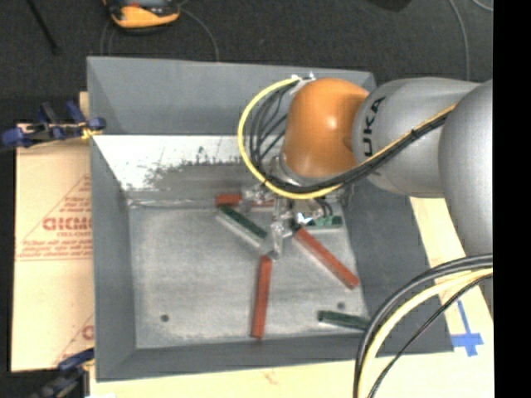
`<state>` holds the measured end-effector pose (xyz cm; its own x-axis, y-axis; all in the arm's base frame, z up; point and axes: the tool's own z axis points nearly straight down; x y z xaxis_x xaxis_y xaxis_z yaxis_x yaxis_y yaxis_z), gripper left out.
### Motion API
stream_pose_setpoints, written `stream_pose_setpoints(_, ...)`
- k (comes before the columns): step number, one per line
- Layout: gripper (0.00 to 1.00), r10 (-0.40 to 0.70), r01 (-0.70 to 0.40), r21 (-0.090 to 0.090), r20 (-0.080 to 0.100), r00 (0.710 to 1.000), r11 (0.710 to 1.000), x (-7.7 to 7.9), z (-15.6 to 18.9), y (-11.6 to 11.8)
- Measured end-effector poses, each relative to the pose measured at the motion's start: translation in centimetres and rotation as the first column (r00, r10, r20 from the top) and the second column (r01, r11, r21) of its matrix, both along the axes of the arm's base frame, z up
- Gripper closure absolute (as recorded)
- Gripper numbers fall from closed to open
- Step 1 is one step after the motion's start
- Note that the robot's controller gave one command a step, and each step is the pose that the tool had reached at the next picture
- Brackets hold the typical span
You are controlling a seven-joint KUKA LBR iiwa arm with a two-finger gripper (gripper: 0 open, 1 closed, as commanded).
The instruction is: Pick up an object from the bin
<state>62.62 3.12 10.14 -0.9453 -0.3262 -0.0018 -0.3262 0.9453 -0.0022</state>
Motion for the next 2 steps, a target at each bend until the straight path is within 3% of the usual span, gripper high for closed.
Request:
stream_pose_setpoints(1,0.00,0.015,-0.015,0.001,0.013,1.000,1.000,1.3,1.0,-0.5)
stream_pose_setpoints(2,0.00,0.050,-0.050,0.001,0.005,0.999,0.999,2.3,-2.2,2.3)
